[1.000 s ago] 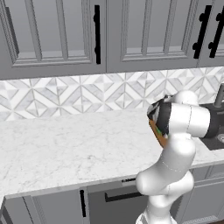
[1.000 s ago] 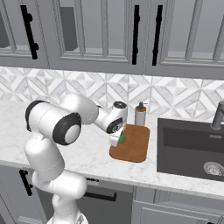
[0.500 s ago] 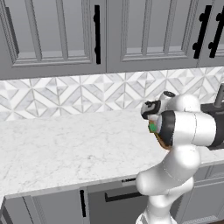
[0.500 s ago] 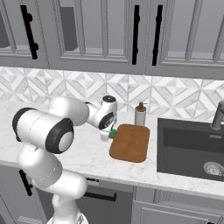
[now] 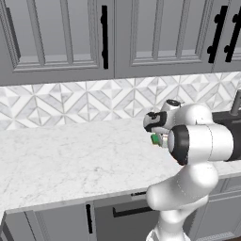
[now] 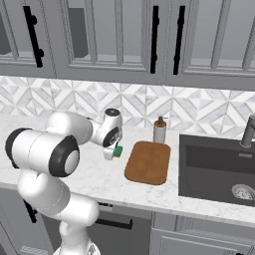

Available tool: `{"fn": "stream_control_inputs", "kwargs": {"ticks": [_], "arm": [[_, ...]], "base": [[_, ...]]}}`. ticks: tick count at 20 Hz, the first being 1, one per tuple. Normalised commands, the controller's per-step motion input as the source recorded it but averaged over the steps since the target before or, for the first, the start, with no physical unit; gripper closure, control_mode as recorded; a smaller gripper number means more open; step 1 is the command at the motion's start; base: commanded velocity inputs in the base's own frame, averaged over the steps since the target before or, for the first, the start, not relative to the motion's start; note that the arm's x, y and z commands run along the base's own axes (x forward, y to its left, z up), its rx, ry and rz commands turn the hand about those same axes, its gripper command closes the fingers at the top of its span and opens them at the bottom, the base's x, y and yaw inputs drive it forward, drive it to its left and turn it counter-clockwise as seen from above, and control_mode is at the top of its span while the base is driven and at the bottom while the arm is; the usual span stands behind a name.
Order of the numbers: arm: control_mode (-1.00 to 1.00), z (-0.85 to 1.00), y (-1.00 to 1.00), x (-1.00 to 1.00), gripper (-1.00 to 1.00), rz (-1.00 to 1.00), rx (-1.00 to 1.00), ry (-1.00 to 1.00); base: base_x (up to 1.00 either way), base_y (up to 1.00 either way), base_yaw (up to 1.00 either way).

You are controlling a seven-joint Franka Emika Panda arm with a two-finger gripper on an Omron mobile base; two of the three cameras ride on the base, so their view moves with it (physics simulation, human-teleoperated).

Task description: Pick up the sponge from the counter and clean the cutting board by briefly scrubbing or pressing down on the cutting board. Once finished, release the sponge.

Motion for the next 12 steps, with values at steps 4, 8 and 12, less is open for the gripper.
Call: {"fn": "stream_control_inputs", "kwargs": {"ticks": [4, 8, 12], "arm": [[-1.00, 0.00, 0.32, -0.02, 1.00, 0.00, 0.00, 0.00], [-1.00, 0.00, 0.35, 0.00, 1.00, 0.00, 0.00, 0.00], [-1.00, 0.00, 0.36, 0.00, -1.00, 0.00, 0.00, 0.00]], "base": [[0.00, 0.00, 0.00], [0.00, 0.00, 0.00], [0.00, 0.00, 0.00]]}}
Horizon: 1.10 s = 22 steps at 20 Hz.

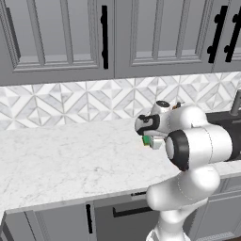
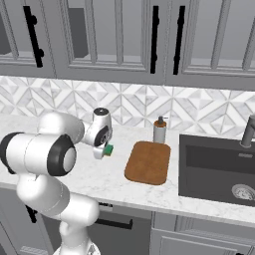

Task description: Pick up the sponge from the counter and clean the cutting board by briefly scrubbing or pressing down on the cutting board. Once finished, release the sponge.

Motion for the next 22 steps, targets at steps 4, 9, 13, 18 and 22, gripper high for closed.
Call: {"fn": "stream_control_inputs", "kwargs": {"ticks": [4, 9, 13, 18, 22], "arm": [[-1.00, 0.00, 0.26, 0.00, -1.00, 0.00, 0.00, 0.00], [-1.00, 0.00, 0.04, 0.00, -1.00, 0.00, 0.00, 0.00], [-1.00, 0.04, 0.00, -0.09, -1.00, 0.00, 0.00, 0.00], [-1.00, 0.14, 0.12, -0.24, -1.00, 0.00, 0.00, -0.01], [-1.00, 0.30, 0.44, -0.20, -1.00, 0.00, -0.03, -0.11]], "base": [[0.00, 0.00, 0.00], [0.00, 0.00, 0.00], [0.00, 0.00, 0.00], [0.00, 0.00, 0.00], [0.00, 0.00, 0.00]]}}
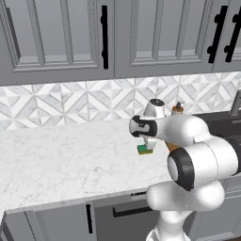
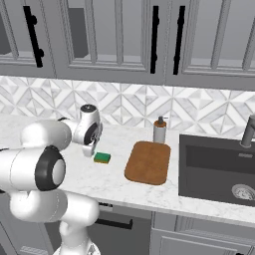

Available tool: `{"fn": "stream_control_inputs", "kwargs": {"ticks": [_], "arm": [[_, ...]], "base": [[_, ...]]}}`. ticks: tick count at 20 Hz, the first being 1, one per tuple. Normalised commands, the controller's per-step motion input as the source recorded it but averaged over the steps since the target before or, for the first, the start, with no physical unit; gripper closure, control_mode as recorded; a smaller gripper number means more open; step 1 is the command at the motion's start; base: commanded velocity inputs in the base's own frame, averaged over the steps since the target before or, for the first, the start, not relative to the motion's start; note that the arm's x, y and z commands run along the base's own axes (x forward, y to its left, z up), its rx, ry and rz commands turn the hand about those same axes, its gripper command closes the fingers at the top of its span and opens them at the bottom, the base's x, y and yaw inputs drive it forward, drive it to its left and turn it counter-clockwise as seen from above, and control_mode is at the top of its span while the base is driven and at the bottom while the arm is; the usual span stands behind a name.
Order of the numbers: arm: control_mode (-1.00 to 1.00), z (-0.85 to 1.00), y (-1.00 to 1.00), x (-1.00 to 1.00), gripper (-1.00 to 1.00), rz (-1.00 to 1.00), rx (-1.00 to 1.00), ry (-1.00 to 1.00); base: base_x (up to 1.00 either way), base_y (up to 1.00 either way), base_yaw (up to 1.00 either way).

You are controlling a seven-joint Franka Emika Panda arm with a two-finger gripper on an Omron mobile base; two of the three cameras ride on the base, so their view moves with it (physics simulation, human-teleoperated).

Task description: Pick up the sponge from the counter and clean the cutting board by briefly scrubbing or pressing down on the cutting board. Once finished, release the sponge.

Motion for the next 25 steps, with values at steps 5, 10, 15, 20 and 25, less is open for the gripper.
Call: {"fn": "stream_control_inputs", "kwargs": {"ticks": [5, 10, 15, 20, 25], "arm": [[-1.00, 0.17, 0.46, -0.06, -1.00, 0.00, -0.05, -0.10], [-1.00, 0.19, 0.44, -0.01, -1.00, 0.00, -0.06, -0.10], [-1.00, 0.31, 0.39, -0.06, -1.00, 0.00, -0.07, -0.09], [-1.00, 0.35, 0.36, -0.10, -1.00, 0.00, -0.07, -0.07], [-1.00, 0.31, 0.31, -0.20, -1.00, 0.00, -0.07, -0.11]], "base": [[0.00, 0.00, 0.00], [0.00, 0.00, 0.00], [0.00, 0.00, 0.00], [0.00, 0.00, 0.00], [0.00, 0.00, 0.00]]}}
